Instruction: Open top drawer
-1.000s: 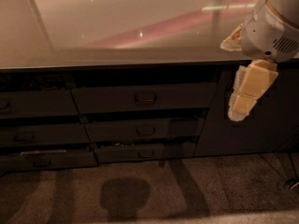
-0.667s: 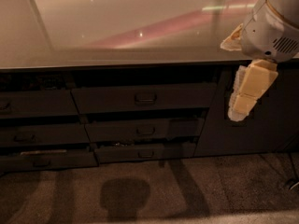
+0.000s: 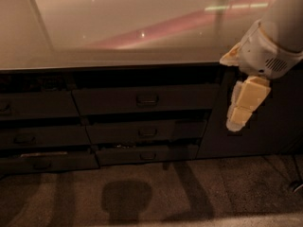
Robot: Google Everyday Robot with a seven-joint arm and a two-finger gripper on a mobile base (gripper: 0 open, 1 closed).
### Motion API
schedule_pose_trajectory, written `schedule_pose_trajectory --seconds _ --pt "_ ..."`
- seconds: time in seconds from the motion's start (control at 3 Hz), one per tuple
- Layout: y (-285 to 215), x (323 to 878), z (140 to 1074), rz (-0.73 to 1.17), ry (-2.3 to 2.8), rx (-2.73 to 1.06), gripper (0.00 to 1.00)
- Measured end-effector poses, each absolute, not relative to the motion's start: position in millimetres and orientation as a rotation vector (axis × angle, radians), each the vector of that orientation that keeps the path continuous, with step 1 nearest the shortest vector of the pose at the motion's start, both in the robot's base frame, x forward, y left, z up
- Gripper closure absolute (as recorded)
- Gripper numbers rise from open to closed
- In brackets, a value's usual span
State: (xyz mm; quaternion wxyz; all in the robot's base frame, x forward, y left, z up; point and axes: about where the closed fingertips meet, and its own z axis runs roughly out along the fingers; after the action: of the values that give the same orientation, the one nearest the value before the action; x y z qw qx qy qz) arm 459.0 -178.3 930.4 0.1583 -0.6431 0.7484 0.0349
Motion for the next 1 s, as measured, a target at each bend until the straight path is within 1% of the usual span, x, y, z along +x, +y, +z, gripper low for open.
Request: schedule_pose_trajectory --seconds 0.67,1.0 --pt "-201.7 482.4 874.3 0.216 2.220 -1.835 0.00" --pt "-201.8 483.0 872.8 0.219 2.221 -1.836 0.00"
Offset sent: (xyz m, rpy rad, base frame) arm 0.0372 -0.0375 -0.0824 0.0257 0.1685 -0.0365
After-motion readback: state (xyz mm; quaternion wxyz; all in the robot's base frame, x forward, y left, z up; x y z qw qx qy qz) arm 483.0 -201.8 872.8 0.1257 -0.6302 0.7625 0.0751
